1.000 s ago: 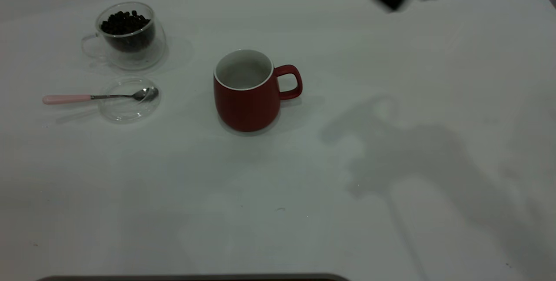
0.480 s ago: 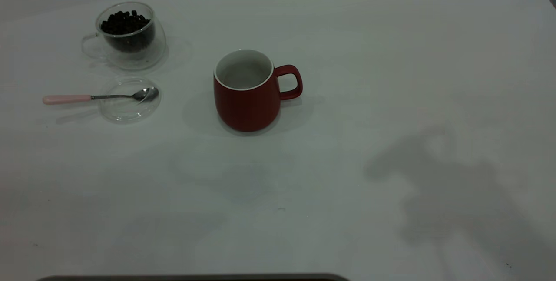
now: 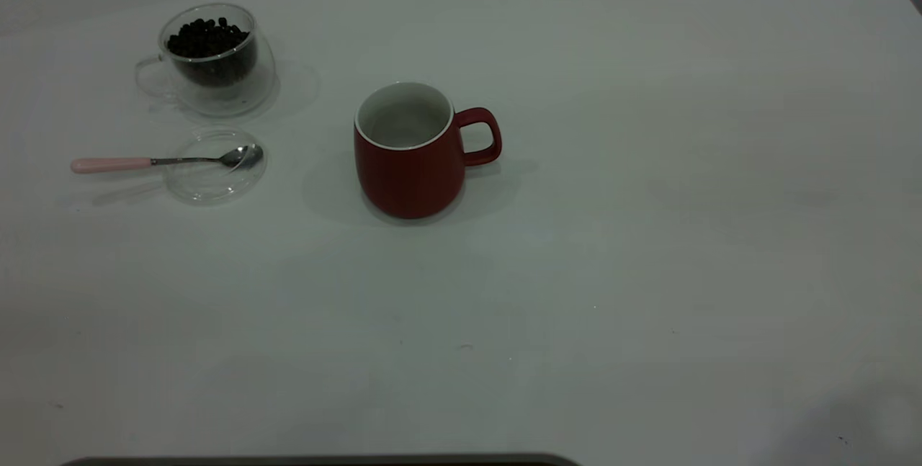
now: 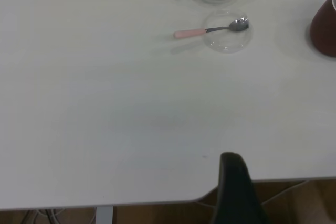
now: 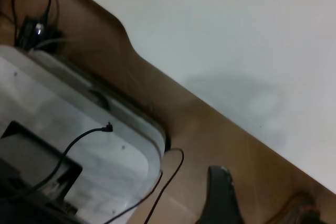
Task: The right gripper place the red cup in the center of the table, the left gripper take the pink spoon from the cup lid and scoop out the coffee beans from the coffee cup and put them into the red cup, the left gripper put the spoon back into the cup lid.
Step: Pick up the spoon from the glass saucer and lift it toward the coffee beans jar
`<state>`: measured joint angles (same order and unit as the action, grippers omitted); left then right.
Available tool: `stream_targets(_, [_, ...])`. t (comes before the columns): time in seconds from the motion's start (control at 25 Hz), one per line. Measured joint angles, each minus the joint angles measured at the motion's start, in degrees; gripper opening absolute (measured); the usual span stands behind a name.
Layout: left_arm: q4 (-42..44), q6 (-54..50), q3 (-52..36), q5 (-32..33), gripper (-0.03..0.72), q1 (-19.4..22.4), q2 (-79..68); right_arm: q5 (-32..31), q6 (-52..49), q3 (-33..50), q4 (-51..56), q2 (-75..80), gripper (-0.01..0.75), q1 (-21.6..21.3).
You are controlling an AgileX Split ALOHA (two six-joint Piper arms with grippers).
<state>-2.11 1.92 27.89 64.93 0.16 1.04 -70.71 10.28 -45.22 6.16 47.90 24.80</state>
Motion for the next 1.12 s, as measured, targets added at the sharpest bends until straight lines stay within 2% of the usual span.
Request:
stream_targets(0.12, [0.0, 0.0, 0.0, 0.0, 0.517, 0.0, 0.0, -0.1, -0.2, 2.7, -0.5, -8.1, 0.591, -3.7])
stream_targets(0.36, [0.0, 0.0, 0.0, 0.0, 0.517, 0.0, 0.0, 0.1, -0.2, 7.3, -1.2, -22.2, 0.591, -13.8])
stream_targets(0.6, [0.0, 0.0, 0.0, 0.0, 0.517, 0.0, 0.0, 4.9, -0.2, 12.8, -0.7, -33.4, 0.591, -19.9])
stream_targets(0.8, [0.0, 0.0, 0.0, 0.0, 0.517, 0.0, 0.0, 5.6, -0.2, 16.7, -0.5, -38.7, 0.591, -23.1])
stream_targets(1.12, [0.0, 0.0, 0.0, 0.0, 0.517, 0.0, 0.0, 5.9, -0.7, 18.2, -0.4, -44.6, 0.591, -24.6])
